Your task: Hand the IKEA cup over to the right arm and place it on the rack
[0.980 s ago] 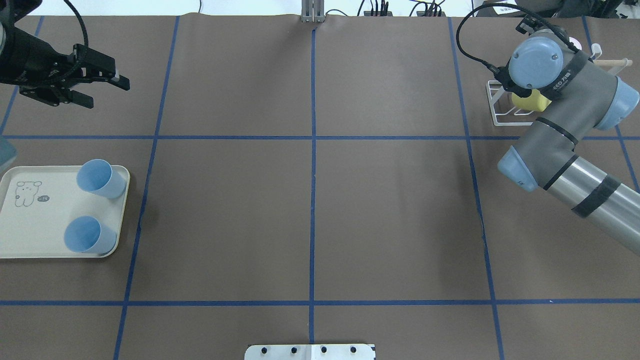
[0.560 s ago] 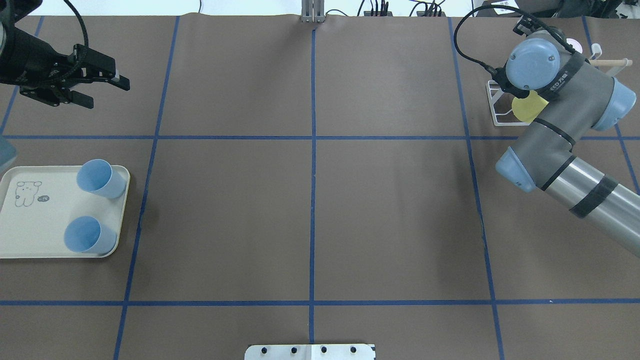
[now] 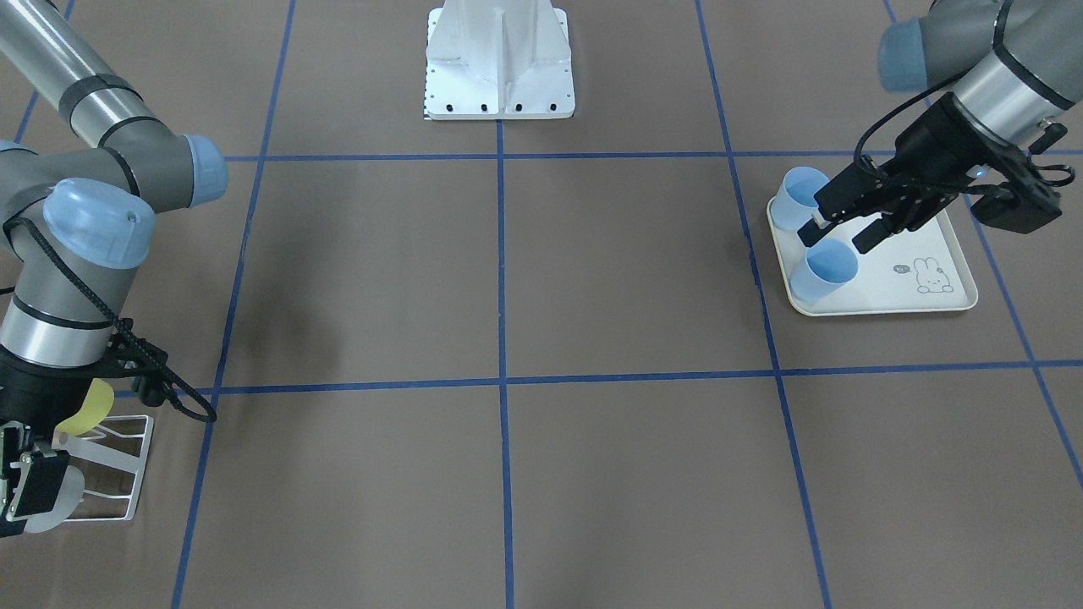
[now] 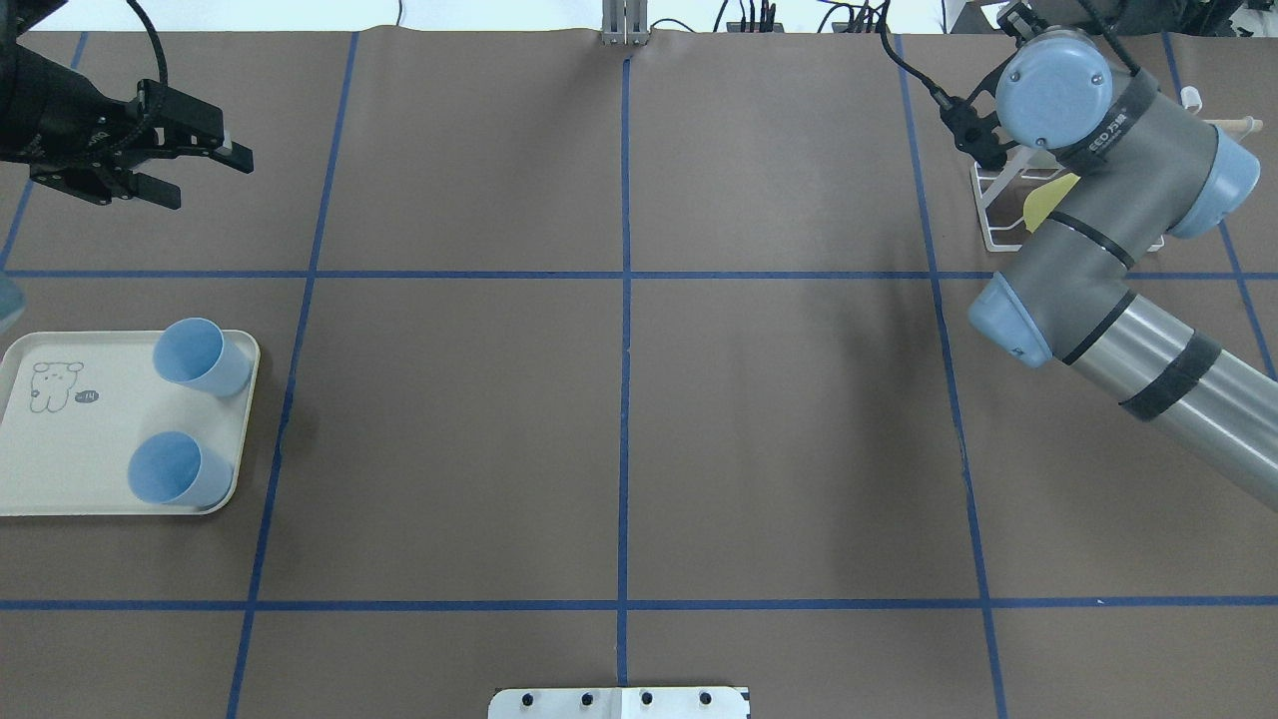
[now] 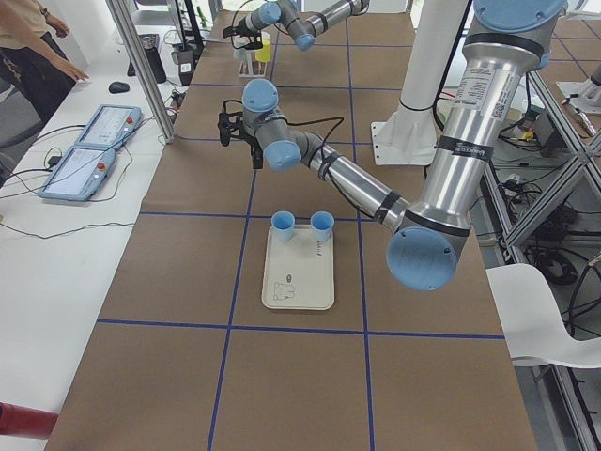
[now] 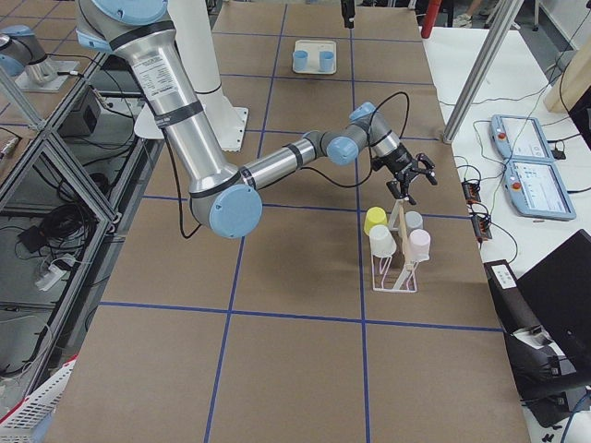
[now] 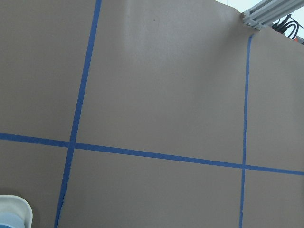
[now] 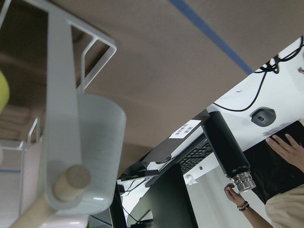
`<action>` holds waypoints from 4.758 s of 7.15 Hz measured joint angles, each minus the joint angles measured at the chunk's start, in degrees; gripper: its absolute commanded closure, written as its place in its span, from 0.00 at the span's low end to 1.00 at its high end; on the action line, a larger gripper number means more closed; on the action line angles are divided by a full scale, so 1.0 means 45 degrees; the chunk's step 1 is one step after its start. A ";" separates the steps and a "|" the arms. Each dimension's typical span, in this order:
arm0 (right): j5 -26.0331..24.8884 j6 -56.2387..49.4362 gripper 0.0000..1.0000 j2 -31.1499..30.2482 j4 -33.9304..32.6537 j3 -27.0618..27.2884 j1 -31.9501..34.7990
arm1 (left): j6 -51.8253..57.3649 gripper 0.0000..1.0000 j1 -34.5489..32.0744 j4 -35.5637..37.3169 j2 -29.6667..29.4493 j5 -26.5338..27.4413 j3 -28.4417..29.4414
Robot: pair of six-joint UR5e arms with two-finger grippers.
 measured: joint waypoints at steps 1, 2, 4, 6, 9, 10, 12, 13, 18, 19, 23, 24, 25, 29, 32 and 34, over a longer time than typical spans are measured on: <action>0.1147 0.2095 0.01 0.0071 -0.0052 0.0609 0.0059 | 0.0375 0.00 -0.0198 0.0018 0.0196 0.0002 -0.0101; 0.2204 0.4486 0.00 0.0084 -0.0096 0.1273 0.0092 | 0.1526 0.00 -0.0535 0.0058 0.0737 0.0003 -0.0230; 0.4059 1.0361 0.00 0.0037 -0.0045 0.2550 0.0063 | 0.4465 0.00 -0.1361 0.0091 0.2340 0.0033 -0.0338; 0.5041 1.6654 0.00 0.0064 -0.0007 0.3588 -0.0468 | 0.6187 0.00 -0.1428 0.0037 0.4047 0.1570 -0.0426; 0.6092 1.8931 0.00 0.0077 -0.0137 0.3912 -0.1082 | 0.5794 0.00 0.0186 -0.0036 0.4872 0.3013 -0.0478; 0.6965 1.9274 0.00 0.0088 -0.0147 0.3943 -0.1113 | 0.4602 0.00 0.1207 -0.0045 0.4761 0.3651 -0.0478; 0.7569 1.9738 0.00 0.0096 -0.0143 0.4013 -0.1134 | 0.2755 0.05 0.2874 -0.0051 0.4364 0.4921 -0.0354; 0.7605 1.9785 0.00 0.0096 -0.0138 0.4020 -0.1138 | 0.2335 0.26 0.3225 -0.0045 0.4136 0.5080 -0.0217; 0.7617 1.9806 0.00 0.0095 -0.0091 0.4033 -0.1139 | 0.2120 0.88 0.3433 -0.0099 0.3637 0.5011 0.0563; 0.7618 1.9806 0.00 0.0095 -0.0086 0.4034 -0.1140 | 0.2136 0.89 0.3422 -0.0085 0.3643 0.4855 0.0534; 0.7617 1.9806 0.00 0.0094 -0.0032 0.4034 -0.1155 | 0.2196 1.00 0.3292 0.0015 0.3686 0.4312 0.0278; 0.7617 1.9802 0.00 0.0095 0.0000 0.4035 -0.1181 | 0.2197 1.00 0.3124 0.0056 0.3689 0.4310 0.0162; 0.7613 1.9793 0.00 0.0119 0.0020 0.4033 -0.1257 | 0.2198 1.00 0.2745 0.0080 0.3674 0.4300 0.0070; 0.7537 1.9738 0.00 0.0980 0.0064 0.3902 -0.1832 | -0.0240 1.00 0.1142 0.0095 0.2053 0.2845 -0.0241; 0.7284 1.9637 0.01 0.2275 0.0168 0.3710 -0.2342 | -0.4377 1.00 0.1025 -0.0124 -0.0254 0.1592 -0.0405; 0.6647 1.9124 0.01 0.2271 0.2348 0.3413 -0.2793 | -0.7222 1.00 0.1043 -0.1051 -0.1429 0.1212 -0.0446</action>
